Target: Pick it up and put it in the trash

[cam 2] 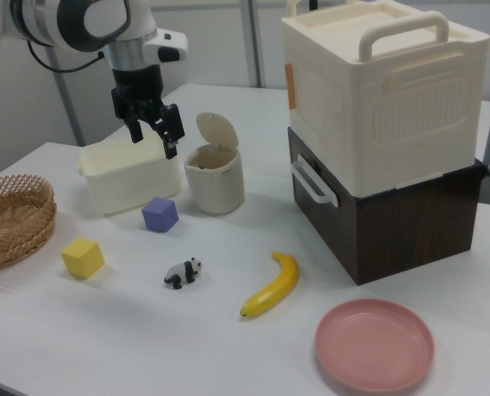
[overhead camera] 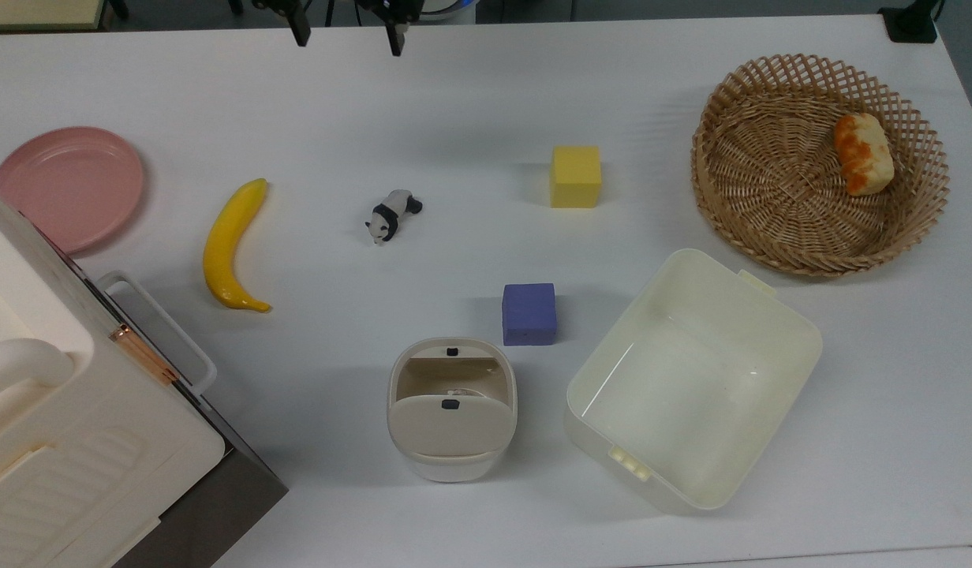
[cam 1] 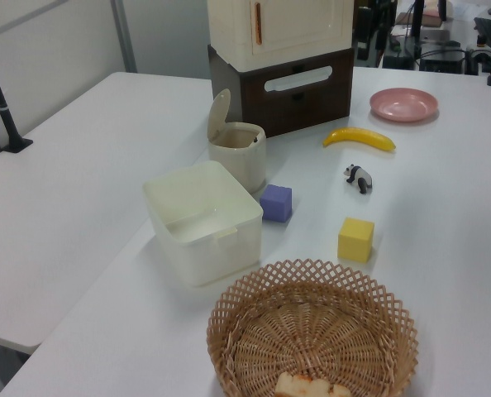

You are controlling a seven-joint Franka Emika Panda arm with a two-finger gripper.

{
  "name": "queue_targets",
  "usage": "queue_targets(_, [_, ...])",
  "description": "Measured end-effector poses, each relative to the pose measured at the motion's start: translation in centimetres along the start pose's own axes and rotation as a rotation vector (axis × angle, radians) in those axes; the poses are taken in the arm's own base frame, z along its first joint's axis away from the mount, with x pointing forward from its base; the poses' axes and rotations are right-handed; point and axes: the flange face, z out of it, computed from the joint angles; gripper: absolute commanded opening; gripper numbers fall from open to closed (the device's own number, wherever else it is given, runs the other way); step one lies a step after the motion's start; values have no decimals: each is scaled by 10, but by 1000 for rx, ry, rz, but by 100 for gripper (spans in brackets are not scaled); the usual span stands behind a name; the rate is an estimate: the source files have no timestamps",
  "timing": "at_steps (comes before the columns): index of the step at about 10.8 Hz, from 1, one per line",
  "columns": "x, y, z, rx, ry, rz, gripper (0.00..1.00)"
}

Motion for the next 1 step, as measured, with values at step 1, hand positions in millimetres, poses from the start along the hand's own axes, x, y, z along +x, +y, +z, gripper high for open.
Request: queue_targets(1, [0,3,0,0,0,5,100])
